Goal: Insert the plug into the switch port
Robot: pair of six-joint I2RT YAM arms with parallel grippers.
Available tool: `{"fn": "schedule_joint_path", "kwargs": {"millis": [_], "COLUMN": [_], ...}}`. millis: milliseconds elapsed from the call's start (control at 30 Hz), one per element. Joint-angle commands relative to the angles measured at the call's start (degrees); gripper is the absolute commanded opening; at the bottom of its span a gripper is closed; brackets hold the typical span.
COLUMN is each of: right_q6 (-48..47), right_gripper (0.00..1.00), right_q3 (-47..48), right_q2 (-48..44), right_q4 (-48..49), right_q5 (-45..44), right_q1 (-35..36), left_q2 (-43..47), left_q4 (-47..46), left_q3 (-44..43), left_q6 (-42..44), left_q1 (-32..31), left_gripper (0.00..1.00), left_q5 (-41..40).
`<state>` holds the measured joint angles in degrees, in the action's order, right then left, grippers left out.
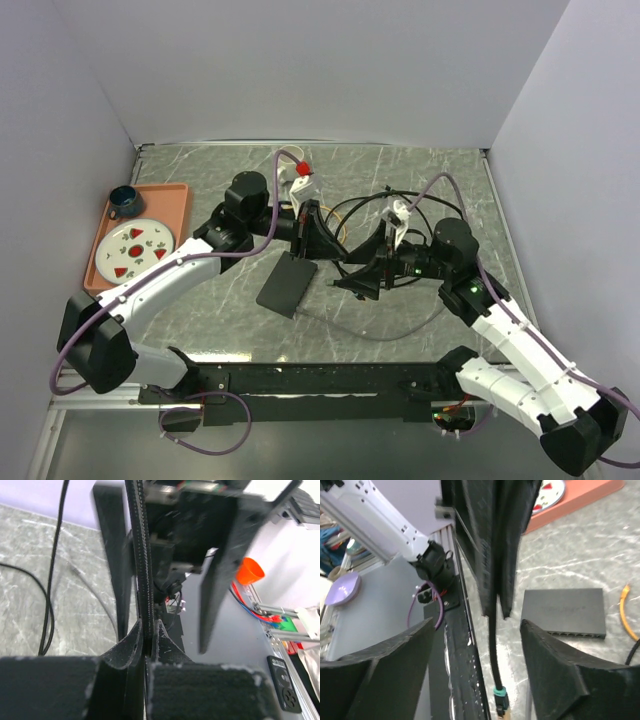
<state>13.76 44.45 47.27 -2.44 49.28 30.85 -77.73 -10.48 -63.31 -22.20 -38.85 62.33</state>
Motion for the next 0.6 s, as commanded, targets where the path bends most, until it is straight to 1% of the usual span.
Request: {"fn": "schedule_joint_path", "kwargs": {"millis": [0,67,100,133,200,233,300,333,367,433,467,500,567], "right_q6": [-1.46,-1.11,-1.02,-0.93,-0.93,-1.01,-0.58,-0.58,-0.66,-0.31,-0.05,0.13,0.91], "right_gripper": [0.73,0.64,0.56,0.43,0.42,0.35,0.23,0.02,0.00,0.00,0.00,0.00,0.00], "right_q3": [-1.29,-1.55,-1.64,-1.73,-2.52,-2.61,-3.05,-2.96,-2.53,-2.26,-2.08,-2.08,-1.82], "right_q2": [1.51,2.30,2.48,2.57,2.13,1.87,1.16,1.16,1.34,1.69,1.69,1.78,1.51], "right_q4": [2.17,4.00,4.19,4.19,5.07,5.07,5.86,6.04,5.87,5.87,5.95,6.13,5.78], "right_q5": [4.94,5.65,5.22,4.35,3.90,3.29,3.28,3.37,3.11,3.11,2.58,2.32,0.65], "right_q1": [-0.35,-0.18,-0.26,-0.27,-0.27,-0.27,-0.27,-0.27,-0.27,-0.18,-0.26,-0.27,-0.27], "left_q2": [0.39,0.48,0.39,0.56,0.74,1.09,1.36,1.44,1.36,0.83,0.83,0.83,1.97], "left_q4": [-5.07,-5.25,-4.56,-4.29,-4.37,-5.16,-6.65,-7.62,-7.89,-7.80,-7.54,-7.10,-4.04], "left_q3": [-2.96,-3.14,-3.48,-3.66,-3.75,-3.58,-2.97,-2.79,-2.79,-2.96,-3.05,-3.22,-3.40], "left_q6": [-0.83,-1.36,-1.27,-1.18,-1.53,-1.97,-2.76,-3.46,-3.73,-3.73,-3.65,-3.47,-1.54], "left_q1": [0.09,0.09,0.09,0.09,0.09,0.09,0.09,0.09,0.09,0.09,0.09,0.09,0.09], "left_gripper": [0.01,0.01,0.01,0.01,0.01,0.02,0.02,0.02,0.03,0.10,0.18,0.53,0.81], "left_q5": [5.52,5.44,5.18,4.83,4.82,4.82,4.91,4.82,4.82,4.56,4.21,2.47,-1.04]}}
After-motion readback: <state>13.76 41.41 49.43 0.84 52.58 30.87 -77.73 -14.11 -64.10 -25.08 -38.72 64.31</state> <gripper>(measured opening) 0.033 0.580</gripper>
